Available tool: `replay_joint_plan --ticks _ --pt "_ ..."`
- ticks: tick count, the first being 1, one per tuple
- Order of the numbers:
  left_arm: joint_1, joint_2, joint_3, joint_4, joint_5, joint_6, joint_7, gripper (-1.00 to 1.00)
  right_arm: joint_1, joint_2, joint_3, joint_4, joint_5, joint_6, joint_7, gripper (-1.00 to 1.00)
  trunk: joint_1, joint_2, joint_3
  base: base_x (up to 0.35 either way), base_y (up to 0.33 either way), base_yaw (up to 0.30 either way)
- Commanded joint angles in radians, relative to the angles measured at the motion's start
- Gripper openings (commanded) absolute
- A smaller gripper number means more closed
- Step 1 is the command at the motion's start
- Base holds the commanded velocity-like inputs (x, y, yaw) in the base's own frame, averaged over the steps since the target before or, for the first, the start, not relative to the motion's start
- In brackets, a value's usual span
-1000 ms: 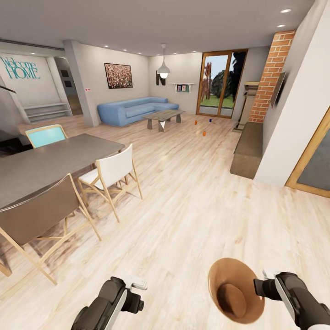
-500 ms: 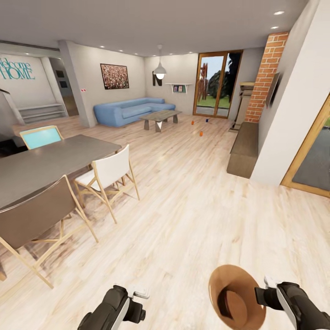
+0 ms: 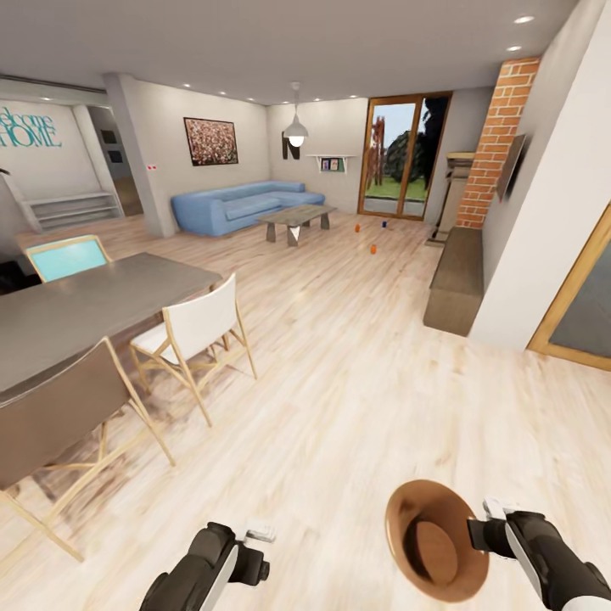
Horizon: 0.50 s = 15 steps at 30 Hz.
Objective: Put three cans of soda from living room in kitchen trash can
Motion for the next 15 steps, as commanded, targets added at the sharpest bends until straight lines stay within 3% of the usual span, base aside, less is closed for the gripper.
replay_joint_plan --ticks 1,9,15 --pt "0.000 0.000 0.000 0.000 0.000 0.000 0.000 1.00 0.000 0.000 -0.001 0.000 -0.007 0.001 0.006 -1.00 0.000 0.000 0.000 0.330 0.000 0.000" --pt "0.000 0.000 0.000 0.002 0.000 0.000 0.000 1.00 0.001 0.000 -0.001 0.000 0.028 0.001 0.006 -1.00 0.000 0.000 0.000 0.330 0.000 0.000" --pt "0.009 0.021 -0.001 0.012 -0.001 -0.034 -0.006 1.00 0.012 0.024 -0.003 -0.014 0.048 0.008 0.011 -1.00 0.000 0.000 0.000 0.339 0.000 0.000"
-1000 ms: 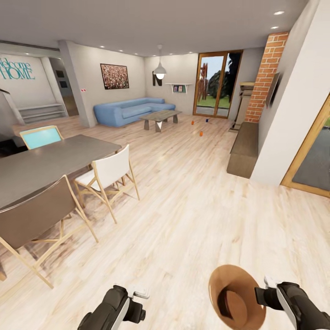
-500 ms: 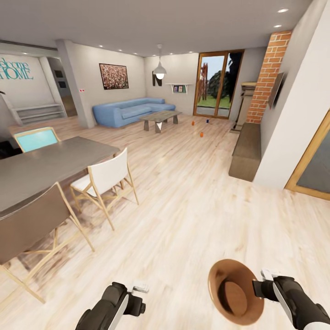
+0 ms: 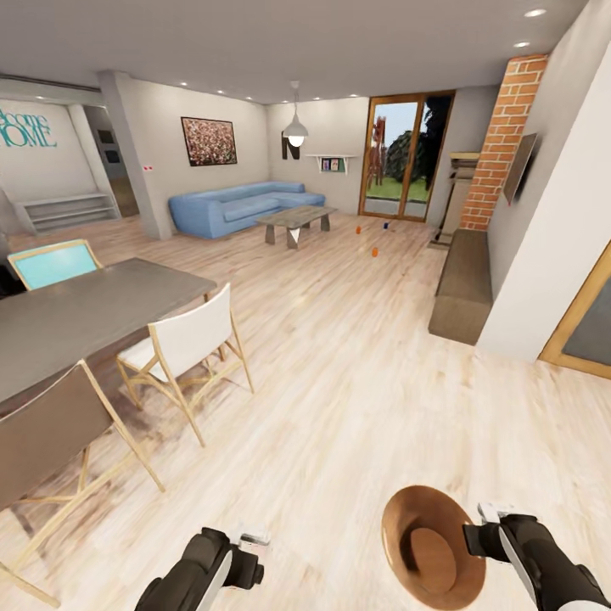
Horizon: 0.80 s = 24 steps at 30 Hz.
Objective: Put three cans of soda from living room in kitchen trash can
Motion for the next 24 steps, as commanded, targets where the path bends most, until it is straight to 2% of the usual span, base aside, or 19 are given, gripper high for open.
replay_joint_plan --ticks 1,4,5,24 --pt "0.001 0.001 0.000 0.000 0.000 -0.006 0.000 1.00 0.000 0.001 -0.001 -0.001 -0.007 0.001 0.005 -1.00 0.000 0.000 0.000 0.345 0.000 0.000" --pt "0.001 0.002 -0.001 0.001 0.000 -0.011 0.000 1.00 0.001 0.003 -0.001 -0.002 -0.004 0.001 0.005 -1.00 0.000 0.000 0.000 0.346 0.000 0.000" --pt "0.001 0.002 -0.001 0.001 0.000 -0.012 -0.001 1.00 0.001 0.004 -0.002 -0.002 -0.103 0.001 0.006 -1.00 0.000 0.000 0.000 0.347 0.000 0.000" --pt "0.001 -0.003 0.001 0.002 0.000 -0.013 0.001 1.00 0.001 0.004 -0.002 -0.003 -0.109 0.001 0.010 -1.00 0.000 0.000 0.000 0.347 -0.001 -0.002"
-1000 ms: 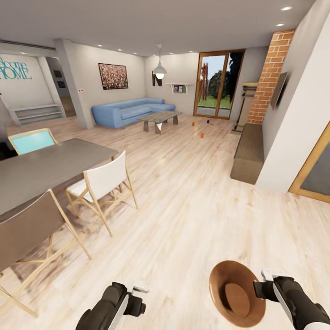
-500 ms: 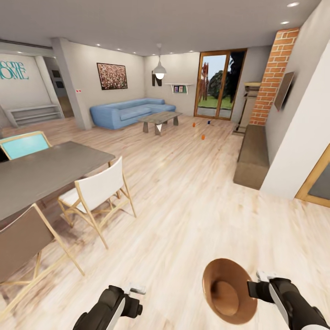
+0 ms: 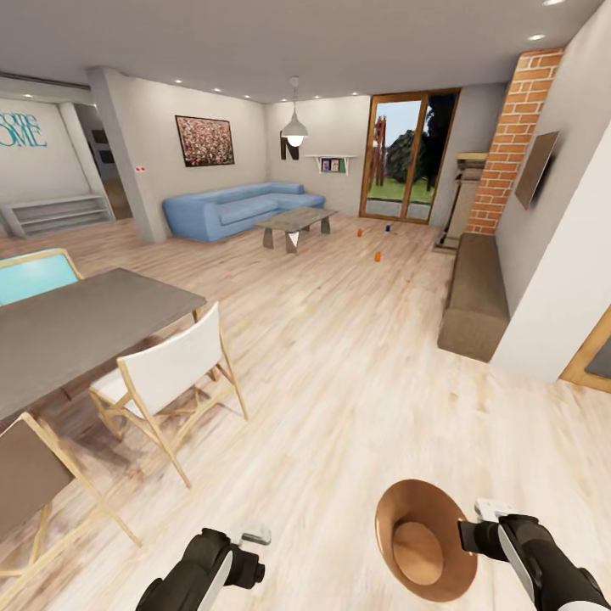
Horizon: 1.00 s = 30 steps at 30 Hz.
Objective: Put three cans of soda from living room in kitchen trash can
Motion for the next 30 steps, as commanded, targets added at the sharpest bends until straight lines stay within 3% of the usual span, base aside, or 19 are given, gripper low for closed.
replay_joint_plan --ticks 1,18,30 --pt "0.000 0.000 0.000 0.000 0.000 0.000 0.000 1.00 0.000 0.000 -0.001 -0.001 -0.017 0.002 0.007 -1.00 0.000 0.000 0.000 0.348 -0.029 0.000" --pt "0.000 -0.005 -0.001 0.010 0.000 -0.002 0.000 1.00 0.000 0.000 -0.002 -0.001 -0.020 0.000 0.007 -1.00 0.000 0.000 0.000 0.332 -0.147 -0.010" --pt "-0.001 -0.015 -0.001 0.058 0.000 -0.041 0.001 1.00 0.000 0.000 0.000 -0.001 -0.019 0.002 0.007 -1.00 0.000 0.000 0.000 0.306 -0.205 -0.050"
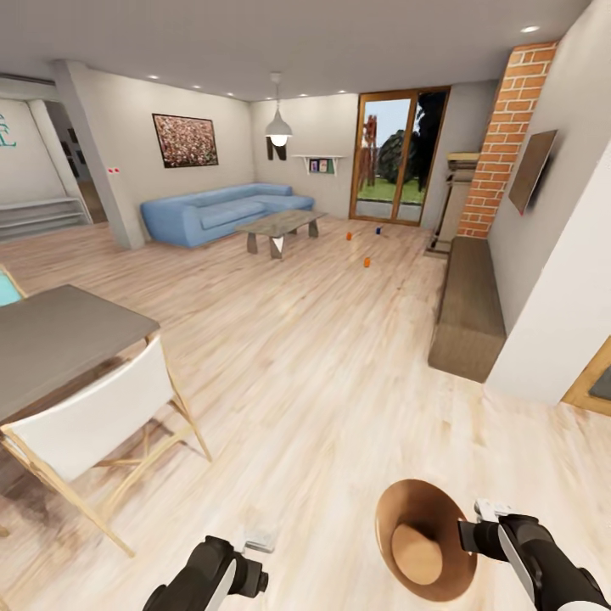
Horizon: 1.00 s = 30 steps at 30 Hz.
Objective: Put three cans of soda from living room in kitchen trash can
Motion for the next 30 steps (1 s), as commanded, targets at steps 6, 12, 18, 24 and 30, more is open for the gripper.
replay_joint_plan --ticks 6,12,18,24,30 --pt "0.000 0.000 0.000 0.002 0.001 -0.002 -0.001 1.00 0.000 0.000 0.001 0.000 -0.014 0.001 0.006 -1.00 0.000 0.000 0.000 0.320 -0.134 -0.137" --pt "0.000 -0.001 0.000 0.002 0.001 -0.003 -0.001 1.00 0.000 0.000 0.000 0.000 -0.008 0.001 0.006 -1.00 0.000 0.000 -0.002 0.344 -0.016 -0.106" --pt "-0.001 -0.001 0.000 0.002 0.001 -0.003 -0.001 1.00 0.000 0.000 -0.001 0.000 -0.009 0.002 0.006 -1.00 0.000 0.000 -0.003 0.347 -0.003 -0.027" --pt "-0.002 -0.001 0.000 0.002 0.001 -0.003 -0.001 1.00 0.000 0.001 -0.001 -0.002 -0.009 0.003 0.006 -1.00 0.000 0.000 -0.003 0.348 0.000 -0.003" --pt "-0.002 -0.001 0.000 0.001 0.003 -0.003 -0.001 1.00 0.000 0.001 0.001 -0.009 -0.008 0.017 0.006 -1.00 0.000 0.000 -0.003 0.348 0.000 0.000"
